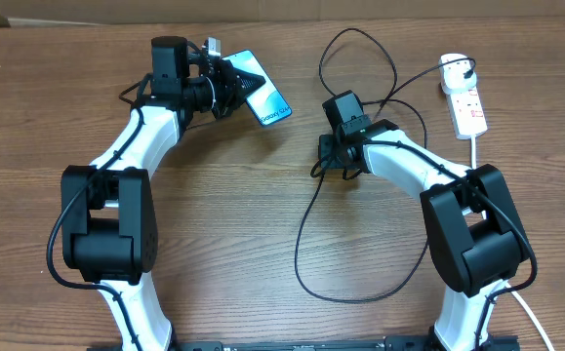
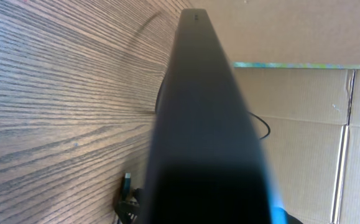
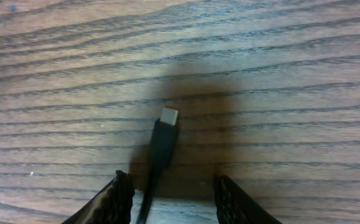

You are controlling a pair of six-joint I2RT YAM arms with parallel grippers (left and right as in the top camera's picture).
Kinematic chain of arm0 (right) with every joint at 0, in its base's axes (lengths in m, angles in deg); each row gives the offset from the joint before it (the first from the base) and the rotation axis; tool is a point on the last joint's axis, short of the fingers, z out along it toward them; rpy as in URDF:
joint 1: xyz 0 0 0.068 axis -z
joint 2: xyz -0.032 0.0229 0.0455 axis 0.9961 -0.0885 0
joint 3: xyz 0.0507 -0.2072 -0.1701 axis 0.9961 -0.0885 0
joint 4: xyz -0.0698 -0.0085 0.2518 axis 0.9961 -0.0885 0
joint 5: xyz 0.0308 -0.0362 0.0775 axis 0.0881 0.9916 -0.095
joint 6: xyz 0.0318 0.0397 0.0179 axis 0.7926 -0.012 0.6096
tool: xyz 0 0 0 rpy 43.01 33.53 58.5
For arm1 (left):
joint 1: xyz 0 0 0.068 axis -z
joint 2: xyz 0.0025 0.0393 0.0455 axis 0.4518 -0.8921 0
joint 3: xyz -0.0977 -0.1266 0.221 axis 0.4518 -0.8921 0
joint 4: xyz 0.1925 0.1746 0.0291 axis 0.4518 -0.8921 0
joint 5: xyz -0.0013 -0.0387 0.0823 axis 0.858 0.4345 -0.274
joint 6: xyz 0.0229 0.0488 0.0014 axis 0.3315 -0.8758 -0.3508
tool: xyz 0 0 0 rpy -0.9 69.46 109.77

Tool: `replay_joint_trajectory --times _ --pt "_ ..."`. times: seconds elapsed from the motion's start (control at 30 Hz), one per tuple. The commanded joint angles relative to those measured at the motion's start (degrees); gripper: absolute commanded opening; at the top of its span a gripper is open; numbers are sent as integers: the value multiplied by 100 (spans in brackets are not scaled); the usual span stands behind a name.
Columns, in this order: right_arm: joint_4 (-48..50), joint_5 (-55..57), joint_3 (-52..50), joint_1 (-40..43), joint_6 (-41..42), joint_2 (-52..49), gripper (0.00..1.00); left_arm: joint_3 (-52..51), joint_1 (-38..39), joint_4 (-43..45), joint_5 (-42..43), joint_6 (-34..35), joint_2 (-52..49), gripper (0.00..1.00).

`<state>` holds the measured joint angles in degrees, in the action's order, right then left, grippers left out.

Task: Plug charger to phone and switch on socket
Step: 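Lower the open right gripper over the black cable's USB-C tip, then close the right gripper on the cable just behind the USB-C tip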

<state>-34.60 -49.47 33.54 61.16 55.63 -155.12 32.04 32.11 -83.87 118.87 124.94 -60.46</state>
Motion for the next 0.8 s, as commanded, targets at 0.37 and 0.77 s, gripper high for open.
replay_joint_trajectory --times 0.37,0.77 --pt "42 -179 120 -33 269 -365 26 90 33 33 31 -111 44 4" --pt "-131 -273 122 -26 291 -363 4 90 33 33 15 -109 44 4"
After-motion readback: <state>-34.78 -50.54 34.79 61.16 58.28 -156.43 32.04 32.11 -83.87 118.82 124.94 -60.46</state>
